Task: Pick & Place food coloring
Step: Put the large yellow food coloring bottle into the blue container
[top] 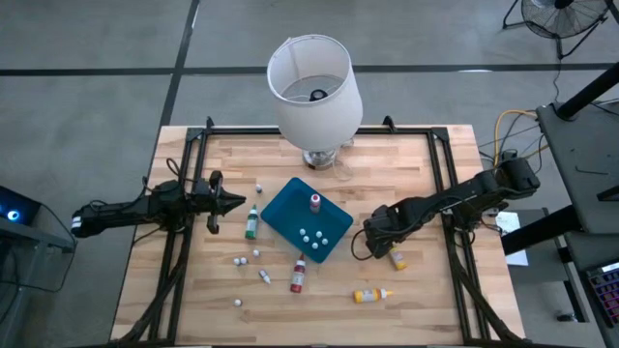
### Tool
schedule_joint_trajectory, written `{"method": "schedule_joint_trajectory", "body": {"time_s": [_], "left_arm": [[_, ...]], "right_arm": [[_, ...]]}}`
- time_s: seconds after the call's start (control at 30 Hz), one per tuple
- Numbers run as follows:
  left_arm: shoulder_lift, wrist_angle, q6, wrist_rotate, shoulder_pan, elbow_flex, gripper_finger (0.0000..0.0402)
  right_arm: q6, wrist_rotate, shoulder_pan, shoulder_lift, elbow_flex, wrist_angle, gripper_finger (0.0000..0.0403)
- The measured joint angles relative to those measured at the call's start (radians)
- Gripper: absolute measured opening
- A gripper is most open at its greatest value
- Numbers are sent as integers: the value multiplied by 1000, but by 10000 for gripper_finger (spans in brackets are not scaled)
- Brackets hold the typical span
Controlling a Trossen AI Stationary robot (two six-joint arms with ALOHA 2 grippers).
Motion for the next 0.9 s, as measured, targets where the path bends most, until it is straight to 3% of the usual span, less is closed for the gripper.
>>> {"method": "schedule_joint_trajectory", "body": {"time_s": [0.5,0.9], "left_arm": [[0,-1,0,0,0,0,0],[0,-1,0,0,0,0,0]], "right_arm": [[9,-2,0,50,-7,20,177],[6,-4,0,52,-26,46,111]]}}
